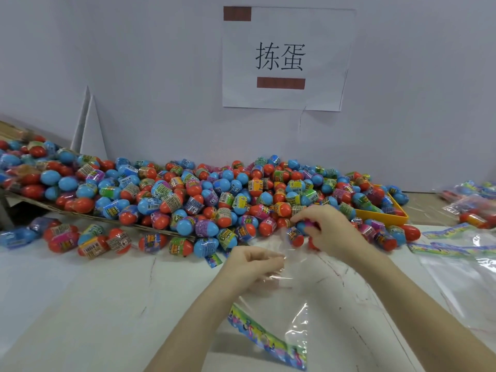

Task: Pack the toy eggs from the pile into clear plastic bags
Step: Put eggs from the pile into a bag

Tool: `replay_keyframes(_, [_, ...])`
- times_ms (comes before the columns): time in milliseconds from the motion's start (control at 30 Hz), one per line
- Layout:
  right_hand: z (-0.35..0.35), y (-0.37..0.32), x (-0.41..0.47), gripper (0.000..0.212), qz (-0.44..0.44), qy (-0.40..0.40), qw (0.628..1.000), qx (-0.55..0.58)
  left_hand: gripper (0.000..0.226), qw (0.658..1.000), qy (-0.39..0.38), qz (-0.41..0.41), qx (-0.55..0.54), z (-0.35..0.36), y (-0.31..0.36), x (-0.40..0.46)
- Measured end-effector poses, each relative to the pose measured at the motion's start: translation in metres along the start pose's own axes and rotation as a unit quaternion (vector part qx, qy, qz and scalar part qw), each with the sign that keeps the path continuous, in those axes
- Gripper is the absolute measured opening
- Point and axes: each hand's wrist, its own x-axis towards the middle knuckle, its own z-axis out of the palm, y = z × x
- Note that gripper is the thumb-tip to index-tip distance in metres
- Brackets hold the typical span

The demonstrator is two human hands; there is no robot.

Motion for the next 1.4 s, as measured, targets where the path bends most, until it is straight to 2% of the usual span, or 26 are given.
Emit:
replay_keyframes(100, [0.017,0.003,0.010,0.037,-0.054,-0.037,0.991,-0.118,0.022,0.998,0.058,0.006,-0.022,-0.011,0.003,0.003])
replay_keyframes(167, [0.020,0.003,0.013,0.043,-0.058,-0.041,0.990,-0.119,0.014,0.995,0.098,0.005,-0.011,-0.018,0.004,0.003])
replay_keyframes(267, [0.024,0.004,0.012,0.048,-0.057,-0.061,0.990,-0.111,0.012,0.993,0.119,0.009,-0.010,-0.024,0.004,0.004])
replay_keyframes(400, [0.032,0.003,0.003,0.038,-0.061,-0.004,0.991,-0.115,0.015,0.991,0.130,0.016,-0.032,-0.031,0.005,0.005])
replay_keyframes(433, [0.031,0.002,0.000,0.036,-0.064,0.023,0.994,-0.089,0.015,0.990,0.132,0.024,-0.045,-0.033,0.005,0.004])
replay_keyframes(500, [0.022,-0.001,-0.006,0.035,-0.027,0.081,0.994,0.064,0.013,0.989,0.128,0.041,-0.066,-0.033,0.006,0.003])
replay_keyframes(600, [-0.002,-0.006,-0.023,0.044,0.036,0.132,0.939,0.314,0.020,0.990,0.109,0.055,-0.072,-0.027,0.009,-0.001])
replay_keyframes(733, [-0.027,-0.019,-0.045,0.051,0.016,0.101,0.862,0.496,0.023,0.992,0.066,0.088,-0.055,-0.005,0.014,-0.009])
replay_keyframes(867, [-0.041,-0.030,-0.059,0.046,-0.014,0.055,0.835,0.547,0.025,0.990,0.046,0.119,-0.052,0.017,0.013,-0.015])
replay_keyframes(1000, [-0.041,-0.033,-0.065,0.041,-0.020,0.053,0.866,0.497,0.024,0.986,0.038,0.139,-0.082,0.028,0.012,-0.020])
replay_keyframes(1133, [-0.033,-0.035,-0.064,0.033,-0.024,0.112,0.902,0.416,0.030,0.985,0.032,0.155,-0.067,0.032,0.011,-0.022])
replay_keyframes(1300, [-0.023,-0.034,-0.063,0.040,-0.017,0.213,0.938,0.271,0.033,0.986,0.018,0.162,-0.036,0.033,0.011,-0.024])
replay_keyframes(1400, [-0.023,-0.035,-0.062,0.041,-0.027,0.202,0.952,0.229,0.031,0.986,0.019,0.164,-0.020,0.032,0.011,-0.024])
